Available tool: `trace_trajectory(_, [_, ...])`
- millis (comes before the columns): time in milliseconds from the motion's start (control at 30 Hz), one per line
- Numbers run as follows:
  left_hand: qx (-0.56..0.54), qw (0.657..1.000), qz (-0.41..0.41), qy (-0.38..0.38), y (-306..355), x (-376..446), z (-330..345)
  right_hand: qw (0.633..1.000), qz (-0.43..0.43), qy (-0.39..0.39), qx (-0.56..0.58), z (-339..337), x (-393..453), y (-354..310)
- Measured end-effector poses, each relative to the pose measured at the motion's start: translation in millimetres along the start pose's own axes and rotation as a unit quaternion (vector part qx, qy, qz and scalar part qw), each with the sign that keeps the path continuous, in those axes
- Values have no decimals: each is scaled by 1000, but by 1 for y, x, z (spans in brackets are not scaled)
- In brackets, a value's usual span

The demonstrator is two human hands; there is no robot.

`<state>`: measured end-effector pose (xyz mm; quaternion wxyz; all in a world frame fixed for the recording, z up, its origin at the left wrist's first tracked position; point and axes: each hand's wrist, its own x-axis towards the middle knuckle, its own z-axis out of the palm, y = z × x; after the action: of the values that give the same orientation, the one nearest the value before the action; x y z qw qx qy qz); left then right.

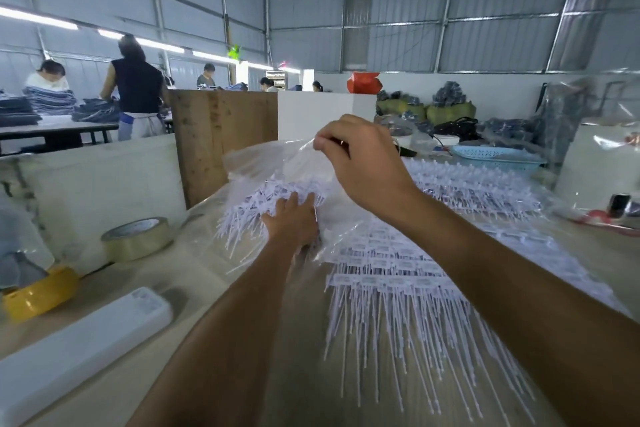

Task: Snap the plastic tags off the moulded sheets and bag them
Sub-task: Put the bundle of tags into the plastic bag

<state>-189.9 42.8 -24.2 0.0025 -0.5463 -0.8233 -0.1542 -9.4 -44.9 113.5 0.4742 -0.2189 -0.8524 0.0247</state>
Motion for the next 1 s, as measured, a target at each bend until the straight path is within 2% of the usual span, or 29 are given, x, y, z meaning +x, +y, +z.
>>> trace_trajectory(67, [-46,999,17,3,-2,-8,-15,1000,23,-1,10,-4,-2,5])
trace_trajectory(167, [-46,992,17,114,-6,-37,-30,999,44,1,32,-6,-11,3])
trace_trajectory(267, [-52,980,38,189,-8,-68,-32,998,40,-48,31,-7,-22,-7])
trace_trajectory(367, [-90,978,95,165,-2,-93,-41,991,25,-128,43,-19,-36,-16])
trace_trajectory(433, [-145,973,100,148,-3,-109,-52,989,18,-142,37,-34,-51,-9])
trace_trajectory(500, [-158,968,102,164,-4,-135,-64,989,37,-141,8,-62,-79,10])
trace_trajectory(567, [-139,943,117,279,-2,-167,-77,986,90,-139,-12,-94,-115,39])
trace_trajectory(633, [-142,891,153,402,13,-198,-91,975,171,-136,-33,-126,-151,70])
trace_trajectory(700, [-166,861,215,429,40,-213,-99,954,254,-145,-72,-149,-178,98])
trace_trajectory(767, [-148,863,293,384,77,-211,-100,933,318,-148,-78,-164,-195,120])
trace_trajectory(867, [-121,891,367,238,136,-193,-87,918,358,-150,-85,-170,-208,142])
trace_trajectory(933, [-132,923,352,78,164,-175,-72,919,332,-164,-133,-169,-213,154])
trace_trajectory(1000, [-110,934,337,-39,180,-157,-58,924,314,-154,-153,-173,-213,161])
